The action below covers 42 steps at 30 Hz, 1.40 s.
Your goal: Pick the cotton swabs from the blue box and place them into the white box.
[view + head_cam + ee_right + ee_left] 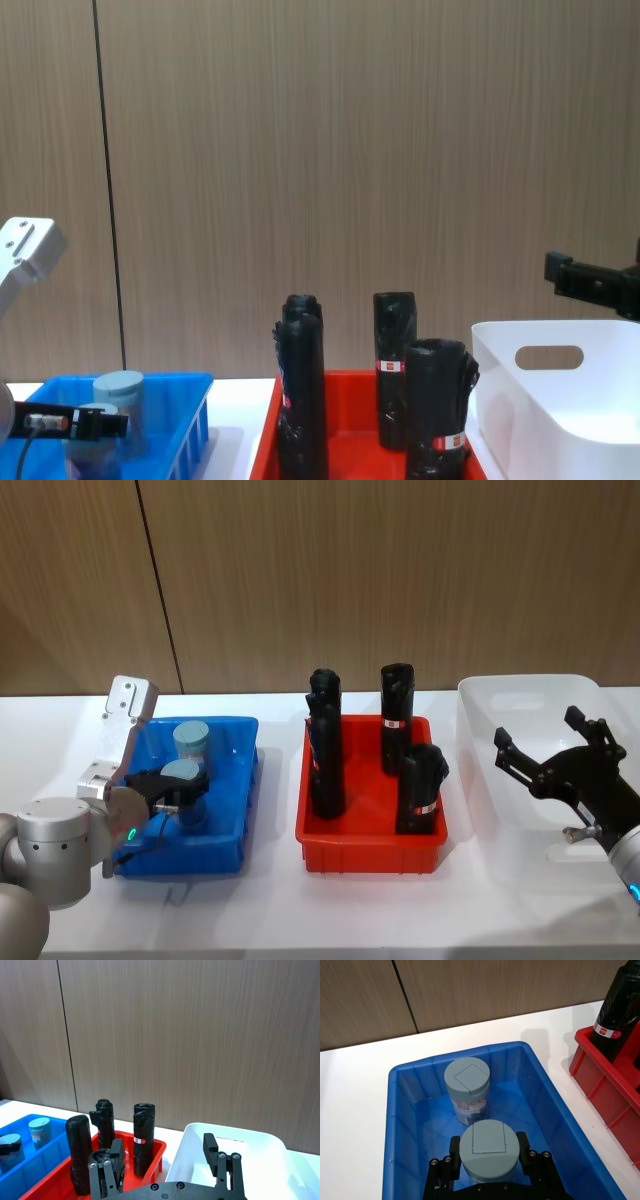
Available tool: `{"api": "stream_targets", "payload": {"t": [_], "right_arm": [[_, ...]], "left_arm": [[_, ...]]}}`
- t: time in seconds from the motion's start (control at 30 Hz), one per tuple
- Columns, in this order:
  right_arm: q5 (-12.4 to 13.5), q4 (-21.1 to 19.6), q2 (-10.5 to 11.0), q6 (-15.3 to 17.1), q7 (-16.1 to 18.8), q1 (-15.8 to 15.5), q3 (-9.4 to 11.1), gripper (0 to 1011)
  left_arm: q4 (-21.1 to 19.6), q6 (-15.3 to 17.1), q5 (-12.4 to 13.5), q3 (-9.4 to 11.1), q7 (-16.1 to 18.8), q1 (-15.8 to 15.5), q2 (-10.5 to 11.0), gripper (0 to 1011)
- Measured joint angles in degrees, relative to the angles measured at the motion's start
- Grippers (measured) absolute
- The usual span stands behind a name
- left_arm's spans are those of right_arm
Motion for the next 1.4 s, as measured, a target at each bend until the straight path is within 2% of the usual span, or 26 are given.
{"api": "stream_targets", "payload": {"t": [0.33,0.77,1.07,1.4], "right_arm": [[0.0,0.0,0.0,0.0,0.0,0.0,0.0,1002],[0.0,0.0,0.0,0.0,0.0,0.0,0.0,1002],[0.0,0.0,0.0,0.0,0.0,0.0,0.0,1002],[0.0,0.0,0.0,0.0,0.0,0.0,0.0,1002]], "left_arm": [[-0.9,-0.5,0.2,-0.1,0.1,0.2,0.0,669],[-6.2,-3.5,1.6,-0.5,0.1,1.8,0.9,669],[-11.8,-5.4,2.1,-0.9,-3.6,3.5,2.5,669],[-18.1,-6.8,0.0,-1.8,-10.4,6.0,4.9,669]]}}
